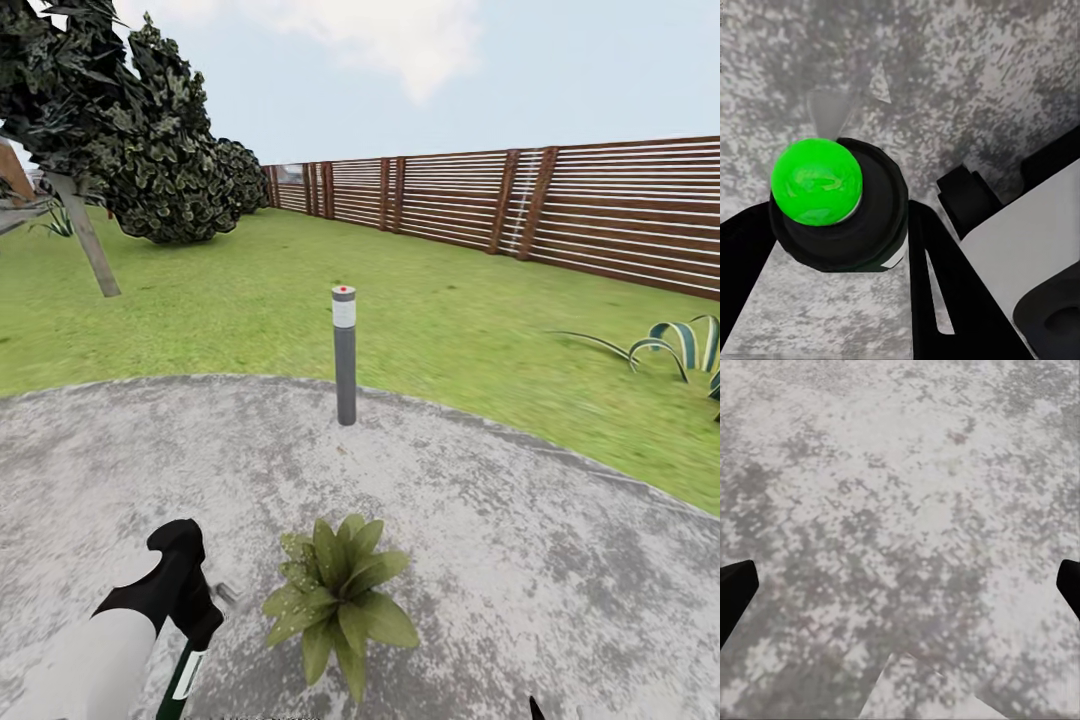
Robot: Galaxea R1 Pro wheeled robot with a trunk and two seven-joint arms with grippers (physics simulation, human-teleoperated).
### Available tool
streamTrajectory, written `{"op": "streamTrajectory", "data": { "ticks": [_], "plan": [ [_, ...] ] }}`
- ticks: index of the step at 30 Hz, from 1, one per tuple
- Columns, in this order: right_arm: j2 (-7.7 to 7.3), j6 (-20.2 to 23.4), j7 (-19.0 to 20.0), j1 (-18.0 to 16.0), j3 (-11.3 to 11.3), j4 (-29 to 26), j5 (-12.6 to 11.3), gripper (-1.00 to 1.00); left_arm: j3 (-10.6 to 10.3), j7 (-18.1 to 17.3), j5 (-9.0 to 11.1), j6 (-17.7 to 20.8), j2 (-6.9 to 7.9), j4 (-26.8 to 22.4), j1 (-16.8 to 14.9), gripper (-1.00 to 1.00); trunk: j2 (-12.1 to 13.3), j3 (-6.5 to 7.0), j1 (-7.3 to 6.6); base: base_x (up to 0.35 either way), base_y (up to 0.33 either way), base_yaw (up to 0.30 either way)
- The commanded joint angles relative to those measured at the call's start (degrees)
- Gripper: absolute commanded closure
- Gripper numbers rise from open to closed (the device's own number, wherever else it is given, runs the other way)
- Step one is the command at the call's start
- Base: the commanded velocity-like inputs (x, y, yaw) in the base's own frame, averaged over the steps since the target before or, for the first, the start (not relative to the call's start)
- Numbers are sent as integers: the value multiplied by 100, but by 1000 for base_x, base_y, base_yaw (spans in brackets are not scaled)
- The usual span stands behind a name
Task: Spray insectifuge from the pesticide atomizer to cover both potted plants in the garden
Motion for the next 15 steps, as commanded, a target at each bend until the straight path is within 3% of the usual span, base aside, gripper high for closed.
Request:
{"op": "streamTrajectory", "data": {
  "ticks": [1,5,15],
  "plan": [
    [4,-20,44,-7,-48,-3,29,-100,20,-54,-48,61,1,-5,-3,100,-2,-5,-1,0,0,274],
    [8,-20,43,-7,-51,-3,29,-100,48,-47,-48,65,9,-8,-2,100,-2,-5,-1,1,0,200],
    [4,-20,43,-7,-52,-11,29,-100,20,-39,-48,68,-3,-14,-3,100,-2,-5,-1,175,-121,10]
  ]
}}
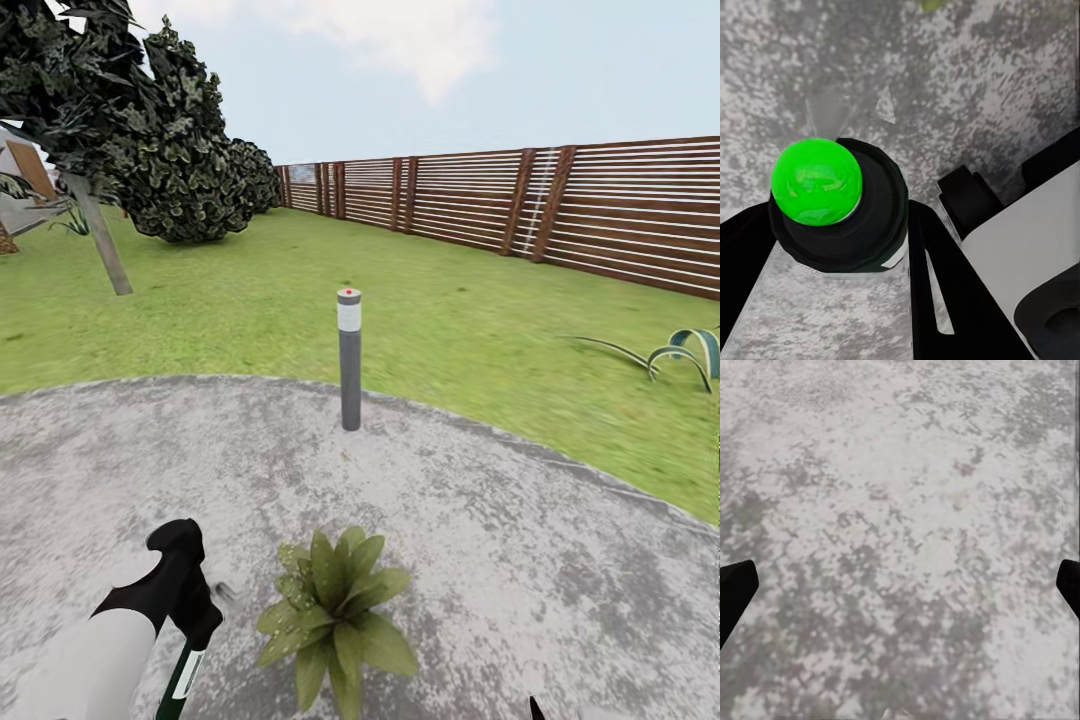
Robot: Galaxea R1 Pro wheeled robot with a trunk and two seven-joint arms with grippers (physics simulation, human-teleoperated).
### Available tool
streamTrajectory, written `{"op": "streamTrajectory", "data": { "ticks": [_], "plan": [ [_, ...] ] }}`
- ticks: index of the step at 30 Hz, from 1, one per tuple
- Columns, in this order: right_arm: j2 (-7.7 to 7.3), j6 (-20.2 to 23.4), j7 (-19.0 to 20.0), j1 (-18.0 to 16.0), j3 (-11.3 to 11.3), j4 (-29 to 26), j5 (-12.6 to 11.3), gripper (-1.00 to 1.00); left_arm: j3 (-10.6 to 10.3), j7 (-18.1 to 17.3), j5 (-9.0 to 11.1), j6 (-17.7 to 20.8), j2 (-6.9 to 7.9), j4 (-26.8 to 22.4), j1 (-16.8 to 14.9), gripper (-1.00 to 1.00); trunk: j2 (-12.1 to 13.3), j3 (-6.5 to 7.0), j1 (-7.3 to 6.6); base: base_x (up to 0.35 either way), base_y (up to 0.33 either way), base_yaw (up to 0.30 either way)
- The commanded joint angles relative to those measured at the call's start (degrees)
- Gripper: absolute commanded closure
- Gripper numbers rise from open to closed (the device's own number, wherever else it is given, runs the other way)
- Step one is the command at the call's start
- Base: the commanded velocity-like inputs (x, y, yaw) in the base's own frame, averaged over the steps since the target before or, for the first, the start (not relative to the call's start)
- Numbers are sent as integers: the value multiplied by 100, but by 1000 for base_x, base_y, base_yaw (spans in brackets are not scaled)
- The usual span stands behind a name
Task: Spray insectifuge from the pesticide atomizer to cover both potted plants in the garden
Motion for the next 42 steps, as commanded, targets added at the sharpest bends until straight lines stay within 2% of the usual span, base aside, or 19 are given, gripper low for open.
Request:
{"op": "streamTrajectory", "data": {
  "ticks": [1,8,26,42],
  "plan": [
    [4,-20,45,-7,-48,-1,27,-100,16,-56,-50,60,-2,-6,-6,100,-2,-5,-1,33,-250,0],
    [4,-20,45,-7,-48,-2,27,-100,36,-55,-50,54,8,-6,-9,100,-2,-5,-1,-34,-145,48],
    [4,-20,45,-7,-47,-2,27,-100,84,-55,-50,51,5,-6,-8,100,-2,-1,-1,-35,-24,269],
    [4,-20,45,-7,-48,-18,27,-100,75,-55,-50,51,13,-6,-11,100,-2,0,-1,-43,-236,16]
  ]
}}
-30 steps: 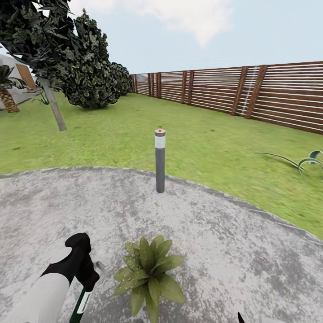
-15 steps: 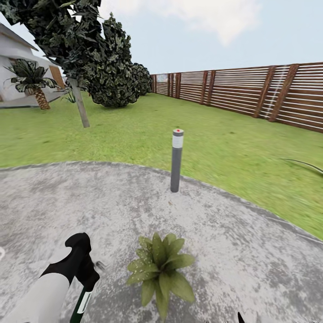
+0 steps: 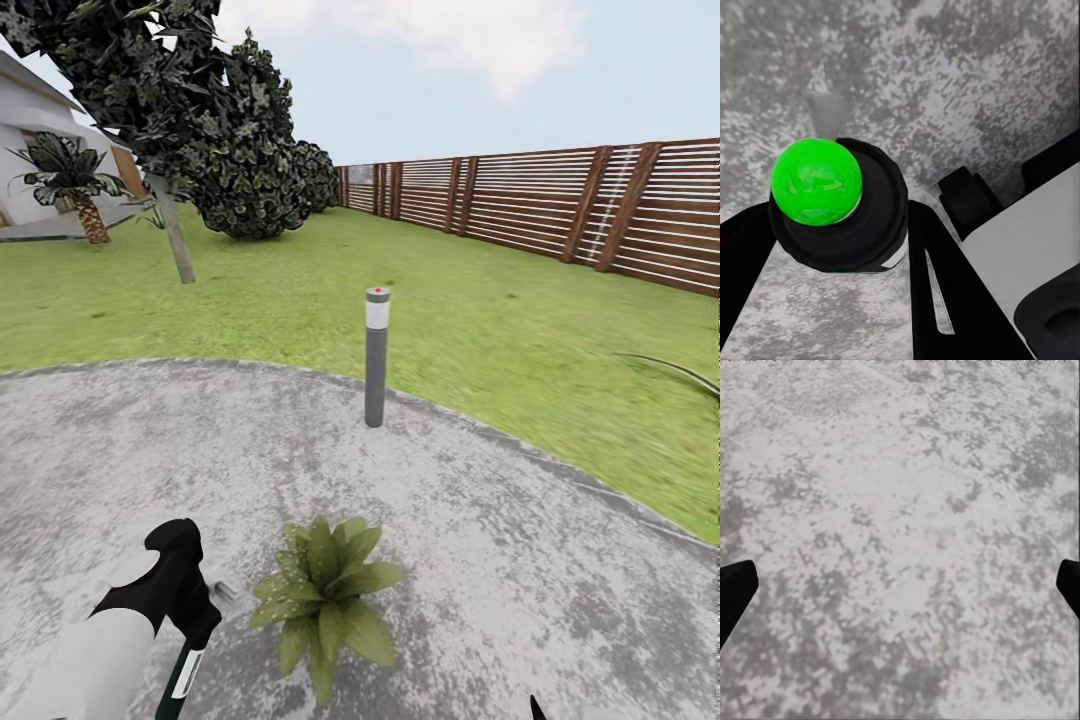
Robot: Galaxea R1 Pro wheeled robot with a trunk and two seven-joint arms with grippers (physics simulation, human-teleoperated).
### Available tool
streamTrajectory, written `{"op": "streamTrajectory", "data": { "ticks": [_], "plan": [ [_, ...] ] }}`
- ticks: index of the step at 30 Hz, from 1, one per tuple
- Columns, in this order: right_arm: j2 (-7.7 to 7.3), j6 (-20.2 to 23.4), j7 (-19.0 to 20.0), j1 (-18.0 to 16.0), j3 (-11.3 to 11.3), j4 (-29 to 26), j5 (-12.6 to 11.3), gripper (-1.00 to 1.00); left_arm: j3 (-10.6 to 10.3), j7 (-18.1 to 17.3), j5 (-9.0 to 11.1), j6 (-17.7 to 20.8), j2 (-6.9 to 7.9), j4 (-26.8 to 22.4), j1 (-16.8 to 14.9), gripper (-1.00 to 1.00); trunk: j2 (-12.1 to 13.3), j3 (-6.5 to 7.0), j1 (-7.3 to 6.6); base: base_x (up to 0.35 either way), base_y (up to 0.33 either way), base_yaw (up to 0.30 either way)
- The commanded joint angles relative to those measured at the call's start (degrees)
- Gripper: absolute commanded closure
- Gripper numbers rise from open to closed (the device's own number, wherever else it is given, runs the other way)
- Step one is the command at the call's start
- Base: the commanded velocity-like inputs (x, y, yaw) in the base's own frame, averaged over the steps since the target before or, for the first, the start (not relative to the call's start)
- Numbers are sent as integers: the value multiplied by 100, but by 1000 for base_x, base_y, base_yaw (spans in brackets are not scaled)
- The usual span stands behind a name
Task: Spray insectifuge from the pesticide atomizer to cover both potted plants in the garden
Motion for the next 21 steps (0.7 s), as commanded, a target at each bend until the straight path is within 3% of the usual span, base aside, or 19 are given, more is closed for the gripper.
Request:
{"op": "streamTrajectory", "data": {
  "ticks": [1,15,21],
  "plan": [
    [4,-20,45,-7,-48,-1,27,-100,17,-56,-51,60,-4,-6,-4,100,-2,-5,-1,0,-271,0],
    [4,-20,45,-7,-48,25,27,-100,13,-56,-51,60,-13,-6,-4,100,-2,-5,-1,0,-270,241],
    [4,-20,45,-7,-48,17,27,-100,17,-52,-51,58,1,-1,3,100,-2,-5,-1,0,-52,57]
  ]
}}
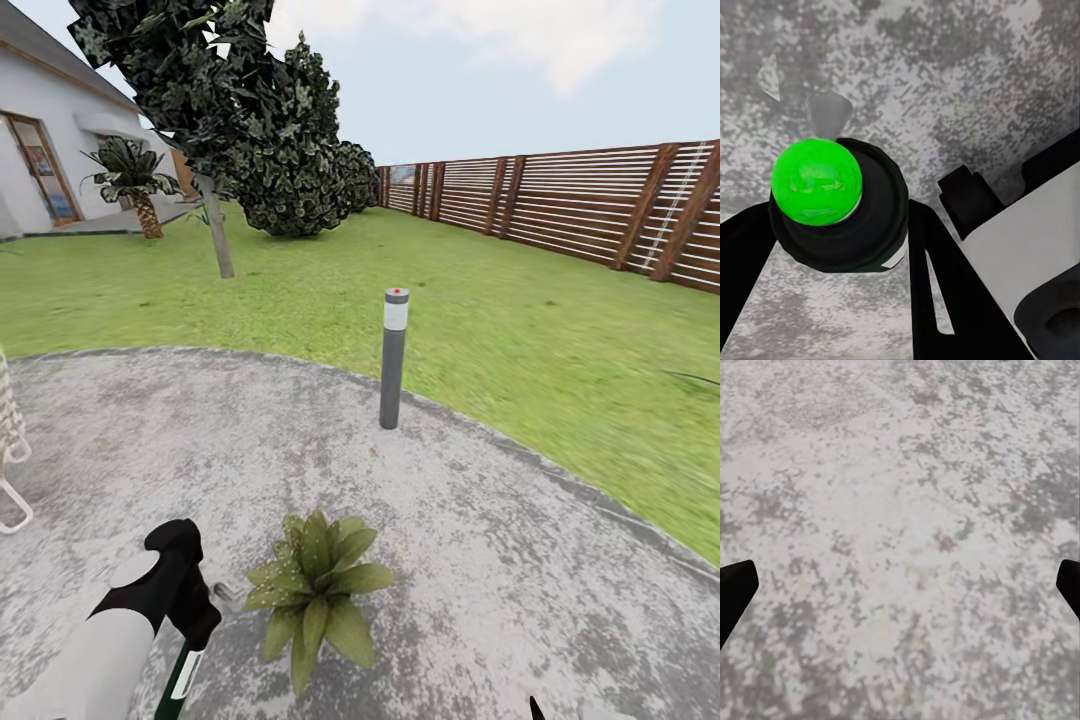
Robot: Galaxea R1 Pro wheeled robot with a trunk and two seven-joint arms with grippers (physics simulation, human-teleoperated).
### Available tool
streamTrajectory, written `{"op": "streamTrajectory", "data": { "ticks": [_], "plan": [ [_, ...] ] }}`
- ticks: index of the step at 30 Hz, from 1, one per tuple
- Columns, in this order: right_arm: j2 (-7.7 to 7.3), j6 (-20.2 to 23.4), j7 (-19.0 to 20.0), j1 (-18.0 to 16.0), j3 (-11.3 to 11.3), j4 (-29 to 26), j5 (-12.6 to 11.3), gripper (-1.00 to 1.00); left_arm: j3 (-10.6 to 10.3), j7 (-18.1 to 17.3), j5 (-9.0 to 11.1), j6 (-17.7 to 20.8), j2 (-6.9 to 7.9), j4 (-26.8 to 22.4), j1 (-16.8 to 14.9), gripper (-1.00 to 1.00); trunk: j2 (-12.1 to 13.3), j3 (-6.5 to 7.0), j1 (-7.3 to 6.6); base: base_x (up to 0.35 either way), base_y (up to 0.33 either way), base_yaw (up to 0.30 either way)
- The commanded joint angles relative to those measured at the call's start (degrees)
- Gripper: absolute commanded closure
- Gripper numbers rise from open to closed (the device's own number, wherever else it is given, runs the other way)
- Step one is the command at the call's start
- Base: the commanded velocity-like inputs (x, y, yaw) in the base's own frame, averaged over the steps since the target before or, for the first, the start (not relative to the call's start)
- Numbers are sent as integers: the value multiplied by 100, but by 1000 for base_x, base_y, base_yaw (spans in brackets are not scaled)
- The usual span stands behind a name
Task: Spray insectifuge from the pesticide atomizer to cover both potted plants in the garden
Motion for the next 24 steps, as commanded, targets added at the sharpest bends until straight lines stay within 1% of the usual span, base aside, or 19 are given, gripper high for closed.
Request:
{"op": "streamTrajectory", "data": {
  "ticks": [1,5,14,17,24],
  "plan": [
    [4,-20,45,-7,-48,-2,27,-100,15,-45,-47,56,-1,-3,0,100,-2,-5,-1,0,-3,3],
    [4,-20,45,-7,-48,-4,27,-100,23,-39,-47,59,30,-2,7,100,-2,-5,-1,0,-1,72],
    [4,-20,45,-7,-48,-5,27,-100,24,-41,-47,53,20,-9,7,100,-2,-5,-1,1,-9,267],
    [4,-20,45,-7,-48,0,27,-100,24,-41,-47,53,25,-10,7,100,-2,-5,-1,57,-204,157],
    [8,-20,45,-7,-48,12,27,-100,24,-41,-47,53,18,-10,7,100,-2,-5,-1,9,-267,10]
  ]
}}
